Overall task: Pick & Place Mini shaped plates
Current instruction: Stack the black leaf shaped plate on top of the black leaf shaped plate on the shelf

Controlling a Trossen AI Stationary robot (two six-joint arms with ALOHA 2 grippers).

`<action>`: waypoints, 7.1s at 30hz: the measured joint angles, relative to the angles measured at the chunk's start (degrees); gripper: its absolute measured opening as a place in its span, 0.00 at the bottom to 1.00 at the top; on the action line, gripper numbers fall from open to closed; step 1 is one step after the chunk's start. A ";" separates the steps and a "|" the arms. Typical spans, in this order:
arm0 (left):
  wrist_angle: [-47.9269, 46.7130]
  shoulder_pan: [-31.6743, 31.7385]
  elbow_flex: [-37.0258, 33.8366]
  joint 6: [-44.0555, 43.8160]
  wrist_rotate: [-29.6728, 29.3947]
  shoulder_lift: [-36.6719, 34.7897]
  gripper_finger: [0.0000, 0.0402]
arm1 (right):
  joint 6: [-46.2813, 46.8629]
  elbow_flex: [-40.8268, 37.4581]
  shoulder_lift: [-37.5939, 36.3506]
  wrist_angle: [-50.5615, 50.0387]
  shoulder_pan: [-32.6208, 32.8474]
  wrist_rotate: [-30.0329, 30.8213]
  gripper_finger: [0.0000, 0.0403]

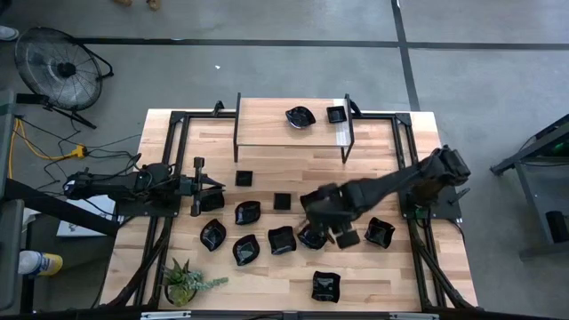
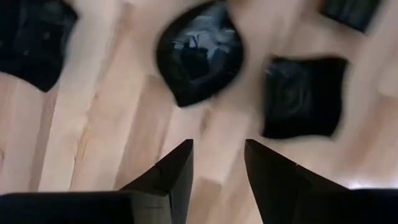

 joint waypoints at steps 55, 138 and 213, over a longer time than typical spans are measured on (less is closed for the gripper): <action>0.00 0.01 0.00 0.00 0.00 -0.01 0.14 | -13.83 -21.50 6.96 35.99 9.79 12.92 0.34; -0.02 -0.01 0.00 0.00 0.00 0.01 0.14 | -24.27 7.09 3.38 4.45 -1.61 31.08 0.00; 0.00 0.01 0.00 0.02 0.00 0.00 0.14 | -48.12 1.15 1.08 32.57 -39.87 20.21 0.00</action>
